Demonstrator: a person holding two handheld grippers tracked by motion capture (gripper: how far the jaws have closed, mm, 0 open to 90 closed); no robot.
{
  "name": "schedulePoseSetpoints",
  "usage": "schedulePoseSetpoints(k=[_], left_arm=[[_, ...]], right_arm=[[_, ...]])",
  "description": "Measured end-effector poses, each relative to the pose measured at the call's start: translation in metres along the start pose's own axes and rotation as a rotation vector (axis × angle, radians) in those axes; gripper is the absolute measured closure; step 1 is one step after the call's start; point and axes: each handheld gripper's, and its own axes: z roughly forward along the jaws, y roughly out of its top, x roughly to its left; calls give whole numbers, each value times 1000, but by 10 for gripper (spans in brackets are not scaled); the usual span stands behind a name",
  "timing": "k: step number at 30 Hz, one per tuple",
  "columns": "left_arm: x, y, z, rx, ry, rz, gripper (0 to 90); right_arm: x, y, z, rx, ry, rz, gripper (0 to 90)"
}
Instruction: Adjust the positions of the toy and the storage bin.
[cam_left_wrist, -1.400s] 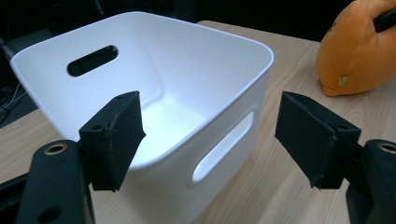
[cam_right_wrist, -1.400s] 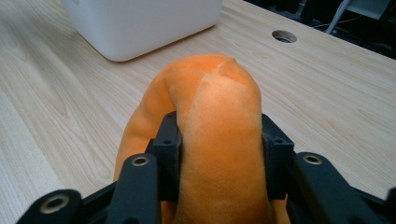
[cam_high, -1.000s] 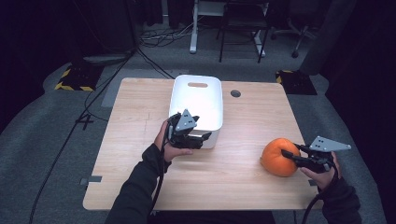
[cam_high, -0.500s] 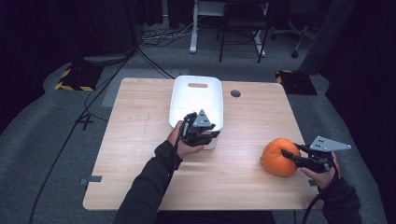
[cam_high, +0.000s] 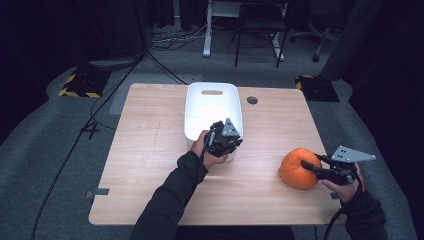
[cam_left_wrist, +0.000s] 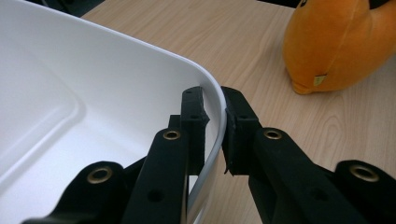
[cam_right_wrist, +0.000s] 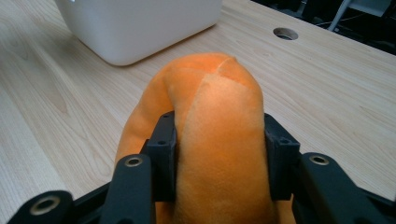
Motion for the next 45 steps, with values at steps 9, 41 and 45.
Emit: schedulePoseSetpoints(k=[9, 41, 45], left_arm=[[-30, 12, 16, -32, -49, 19, 810], [-64, 22, -5, -124, -83, 95, 651], [-58, 17, -19, -111, -54, 96, 606]], right_arm=[[0, 0, 0, 0, -2, 1, 563], [-1, -2, -1, -3, 7, -4, 564], [-1, -2, -1, -3, 7, -2, 564]])
